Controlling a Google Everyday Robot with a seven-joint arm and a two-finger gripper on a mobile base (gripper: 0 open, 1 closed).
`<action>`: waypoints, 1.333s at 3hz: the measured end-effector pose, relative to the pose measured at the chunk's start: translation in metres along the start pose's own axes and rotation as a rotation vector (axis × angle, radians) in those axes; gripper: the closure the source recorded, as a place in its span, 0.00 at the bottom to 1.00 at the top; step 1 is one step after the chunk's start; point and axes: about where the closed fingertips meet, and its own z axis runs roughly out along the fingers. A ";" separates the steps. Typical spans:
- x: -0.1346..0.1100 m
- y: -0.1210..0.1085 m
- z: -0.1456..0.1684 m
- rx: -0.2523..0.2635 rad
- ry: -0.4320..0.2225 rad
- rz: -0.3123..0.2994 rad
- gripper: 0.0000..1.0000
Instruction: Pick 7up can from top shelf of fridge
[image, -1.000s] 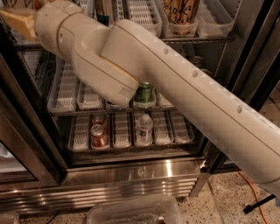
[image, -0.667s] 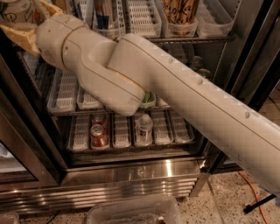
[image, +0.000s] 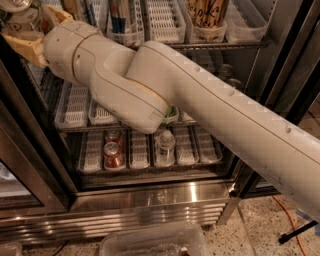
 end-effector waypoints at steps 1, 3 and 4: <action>-0.003 -0.001 0.000 0.000 0.000 0.000 1.00; 0.009 0.030 -0.015 -0.063 -0.019 0.009 1.00; 0.012 0.048 -0.026 -0.095 -0.038 0.015 1.00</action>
Offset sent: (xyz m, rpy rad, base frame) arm -0.0507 -0.0480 -0.0144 0.0055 0.0369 0.1893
